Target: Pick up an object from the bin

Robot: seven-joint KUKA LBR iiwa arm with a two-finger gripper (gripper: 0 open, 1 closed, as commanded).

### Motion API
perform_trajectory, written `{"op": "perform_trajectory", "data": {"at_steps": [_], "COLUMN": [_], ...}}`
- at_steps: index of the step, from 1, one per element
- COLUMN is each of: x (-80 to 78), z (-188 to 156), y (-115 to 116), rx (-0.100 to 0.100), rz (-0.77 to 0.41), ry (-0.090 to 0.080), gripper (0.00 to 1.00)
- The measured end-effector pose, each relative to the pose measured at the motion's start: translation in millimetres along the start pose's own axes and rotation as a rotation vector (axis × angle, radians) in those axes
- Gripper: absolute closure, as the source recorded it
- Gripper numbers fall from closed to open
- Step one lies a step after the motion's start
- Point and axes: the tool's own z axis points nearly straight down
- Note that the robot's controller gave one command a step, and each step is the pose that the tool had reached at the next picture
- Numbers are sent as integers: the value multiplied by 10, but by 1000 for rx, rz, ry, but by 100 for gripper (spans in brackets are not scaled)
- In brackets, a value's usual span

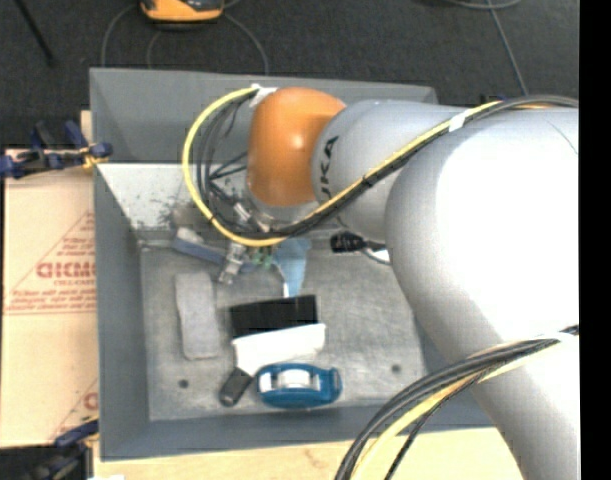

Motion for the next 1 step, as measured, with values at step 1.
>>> {"op": "perform_trajectory", "data": {"at_steps": [1], "x": [20], "z": [-44], "y": [-10], "rx": [4], "rz": [0], "ry": [8], "gripper": [100]}}
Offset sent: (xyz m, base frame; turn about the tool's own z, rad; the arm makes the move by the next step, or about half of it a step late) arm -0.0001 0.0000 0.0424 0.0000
